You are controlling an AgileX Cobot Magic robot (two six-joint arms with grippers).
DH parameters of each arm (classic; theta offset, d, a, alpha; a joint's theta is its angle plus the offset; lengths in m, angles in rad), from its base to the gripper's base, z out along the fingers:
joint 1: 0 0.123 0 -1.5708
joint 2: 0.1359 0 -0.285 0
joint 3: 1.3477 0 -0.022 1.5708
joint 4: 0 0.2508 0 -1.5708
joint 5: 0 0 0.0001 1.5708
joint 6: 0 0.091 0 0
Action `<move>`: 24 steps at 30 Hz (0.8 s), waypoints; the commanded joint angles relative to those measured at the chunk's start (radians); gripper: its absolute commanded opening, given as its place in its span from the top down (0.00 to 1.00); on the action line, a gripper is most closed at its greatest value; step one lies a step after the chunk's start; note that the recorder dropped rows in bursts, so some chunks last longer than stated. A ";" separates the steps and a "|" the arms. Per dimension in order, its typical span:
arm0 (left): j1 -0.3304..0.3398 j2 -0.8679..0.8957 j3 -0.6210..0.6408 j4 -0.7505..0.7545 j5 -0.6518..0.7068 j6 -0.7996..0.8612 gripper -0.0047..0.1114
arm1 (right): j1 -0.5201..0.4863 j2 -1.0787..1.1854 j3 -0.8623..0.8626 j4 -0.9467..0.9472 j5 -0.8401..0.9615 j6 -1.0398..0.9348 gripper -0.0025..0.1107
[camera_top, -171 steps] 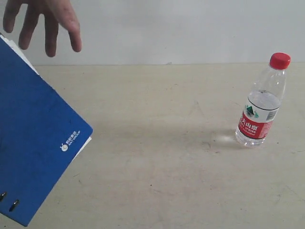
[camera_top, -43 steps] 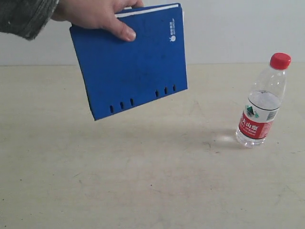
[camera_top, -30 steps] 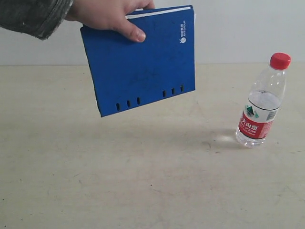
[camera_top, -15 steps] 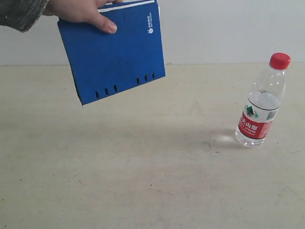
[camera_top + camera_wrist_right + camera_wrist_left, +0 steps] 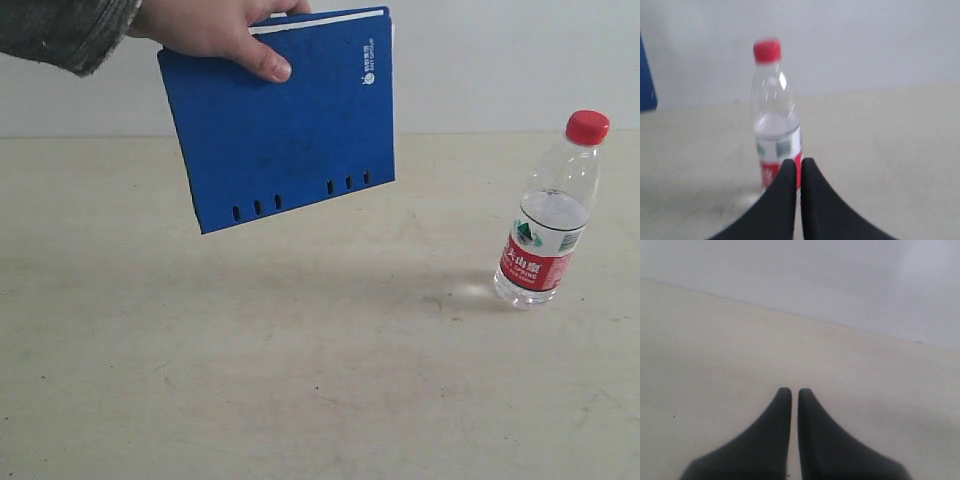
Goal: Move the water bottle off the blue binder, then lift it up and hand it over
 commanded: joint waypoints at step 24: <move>0.000 -0.005 0.003 -0.006 0.002 -0.010 0.92 | -0.064 -0.005 -0.001 0.010 0.170 -0.191 0.98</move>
